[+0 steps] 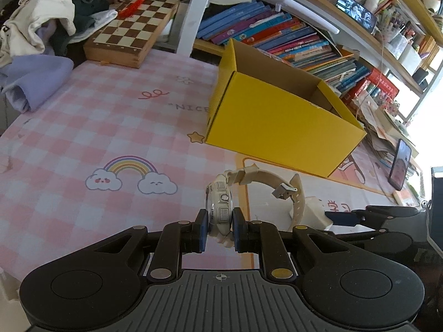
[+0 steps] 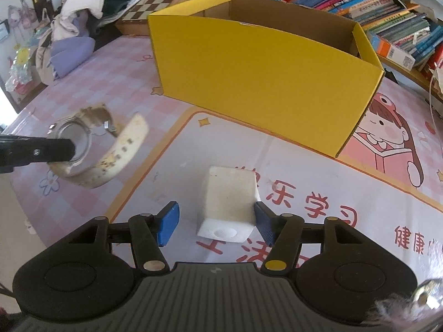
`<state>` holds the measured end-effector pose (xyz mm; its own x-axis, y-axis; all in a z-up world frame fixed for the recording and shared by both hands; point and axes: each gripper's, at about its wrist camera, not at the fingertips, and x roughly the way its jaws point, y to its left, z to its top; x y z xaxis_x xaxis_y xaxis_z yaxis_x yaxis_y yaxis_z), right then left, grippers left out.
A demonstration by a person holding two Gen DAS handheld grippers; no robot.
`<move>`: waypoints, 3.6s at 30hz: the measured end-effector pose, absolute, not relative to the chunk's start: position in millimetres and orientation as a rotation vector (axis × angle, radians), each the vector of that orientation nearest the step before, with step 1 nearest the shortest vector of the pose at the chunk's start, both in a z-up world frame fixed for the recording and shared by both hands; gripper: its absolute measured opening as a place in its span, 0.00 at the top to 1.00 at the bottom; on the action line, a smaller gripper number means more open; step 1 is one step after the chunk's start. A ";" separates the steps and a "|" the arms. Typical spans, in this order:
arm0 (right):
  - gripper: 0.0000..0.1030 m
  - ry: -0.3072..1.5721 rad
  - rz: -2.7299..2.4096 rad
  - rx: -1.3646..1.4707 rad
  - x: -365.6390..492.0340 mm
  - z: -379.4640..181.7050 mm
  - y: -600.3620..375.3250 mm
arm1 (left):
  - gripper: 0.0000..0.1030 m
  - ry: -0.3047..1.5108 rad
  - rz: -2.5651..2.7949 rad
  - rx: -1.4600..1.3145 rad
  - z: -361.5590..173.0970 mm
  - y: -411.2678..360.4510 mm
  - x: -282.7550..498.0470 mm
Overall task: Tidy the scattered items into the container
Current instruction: 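Grasp the white charger block with the right tool, then carry the watch and charger block over the yellow box, then lower into the box and open the left tool while the right tool releases the charger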
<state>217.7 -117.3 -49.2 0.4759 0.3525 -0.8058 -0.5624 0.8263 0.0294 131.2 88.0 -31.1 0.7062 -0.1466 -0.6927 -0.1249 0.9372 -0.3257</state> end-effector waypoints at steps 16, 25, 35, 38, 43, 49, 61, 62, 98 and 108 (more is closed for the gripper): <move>0.59 0.959 0.525 -0.200 227.8 -56.9 -120.4 | 0.84 0.790 -0.011 -0.360 -31.3 93.3 126.8; 0.64 0.940 0.512 -0.196 216.8 -50.4 -124.7 | 0.84 0.787 -0.049 -0.343 -29.3 89.0 124.9; 0.65 0.900 0.523 -0.195 198.1 -38.6 -131.2 | 0.84 0.775 -0.095 -0.309 -24.2 79.3 122.8; 0.65 0.893 0.519 -0.200 192.3 -36.2 -132.2 | 0.84 0.777 -0.107 -0.311 -24.9 77.6 120.7; 0.65 0.887 0.506 -0.193 184.1 -34.4 -136.9 | 0.84 0.771 -0.125 -0.304 -23.3 74.9 116.4; 0.65 0.885 0.503 -0.191 173.6 -32.5 -139.6 | 0.84 0.774 -0.145 -0.288 -22.2 71.7 113.7; 0.65 0.869 0.496 -0.189 170.5 -14.9 -152.5 | 0.84 0.705 -0.209 -0.159 10.1 68.0 125.3; 0.65 0.862 0.498 -0.192 171.9 -11.0 -153.2 | 0.84 0.693 -0.217 -0.146 14.8 67.9 127.7; 0.65 0.701 0.605 -0.424 387.5 54.4 -115.4 | 0.84 0.667 -0.193 0.052 56.0 36.9 353.9; 0.65 0.806 0.620 -0.538 448.1 15.3 -92.9 | 0.84 0.805 -0.119 0.192 23.7 24.0 413.6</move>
<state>448.1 -92.9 15.3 0.5373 0.2978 -0.7891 -0.6860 0.6985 -0.2035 413.6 24.0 23.7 0.6881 -0.0326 -0.7249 0.1784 0.9759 0.1254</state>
